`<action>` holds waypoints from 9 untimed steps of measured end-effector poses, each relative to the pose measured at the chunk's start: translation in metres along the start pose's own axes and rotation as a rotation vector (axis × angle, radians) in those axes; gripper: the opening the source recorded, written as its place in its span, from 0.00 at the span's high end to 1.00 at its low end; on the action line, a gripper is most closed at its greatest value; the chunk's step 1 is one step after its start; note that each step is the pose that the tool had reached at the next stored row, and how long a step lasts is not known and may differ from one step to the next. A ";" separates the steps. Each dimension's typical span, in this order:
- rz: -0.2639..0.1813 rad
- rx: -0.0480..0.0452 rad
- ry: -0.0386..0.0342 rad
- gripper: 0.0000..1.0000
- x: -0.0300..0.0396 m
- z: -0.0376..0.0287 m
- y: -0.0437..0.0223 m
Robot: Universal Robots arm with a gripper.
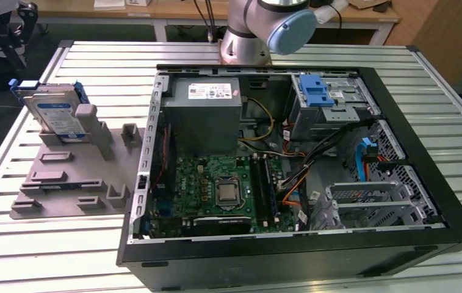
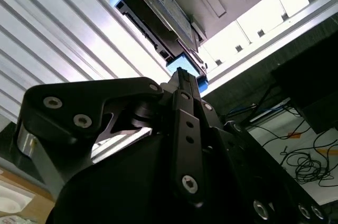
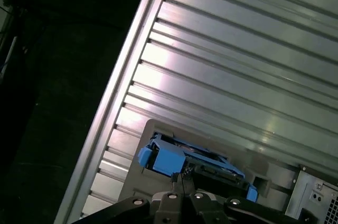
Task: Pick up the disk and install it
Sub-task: 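Pick up the disk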
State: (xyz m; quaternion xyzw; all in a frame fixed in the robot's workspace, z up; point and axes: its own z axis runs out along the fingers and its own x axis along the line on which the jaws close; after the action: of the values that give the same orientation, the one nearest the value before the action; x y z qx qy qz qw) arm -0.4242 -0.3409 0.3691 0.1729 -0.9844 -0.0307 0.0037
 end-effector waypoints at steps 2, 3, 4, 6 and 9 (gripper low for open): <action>-0.013 -0.0002 0.0015 0.89 0.0000 0.0000 0.0000; -0.014 -0.0002 0.0016 0.89 0.0000 0.0000 0.0000; -0.014 -0.0003 0.0016 0.89 0.0000 0.0000 0.0000; -0.014 -0.0003 0.0016 0.89 0.0000 0.0000 0.0000; -0.015 -0.0003 0.0016 0.89 0.0000 0.0000 0.0000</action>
State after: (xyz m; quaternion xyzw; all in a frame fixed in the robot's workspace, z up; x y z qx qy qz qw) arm -0.4242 -0.3409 0.3691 0.1802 -0.9831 -0.0307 0.0043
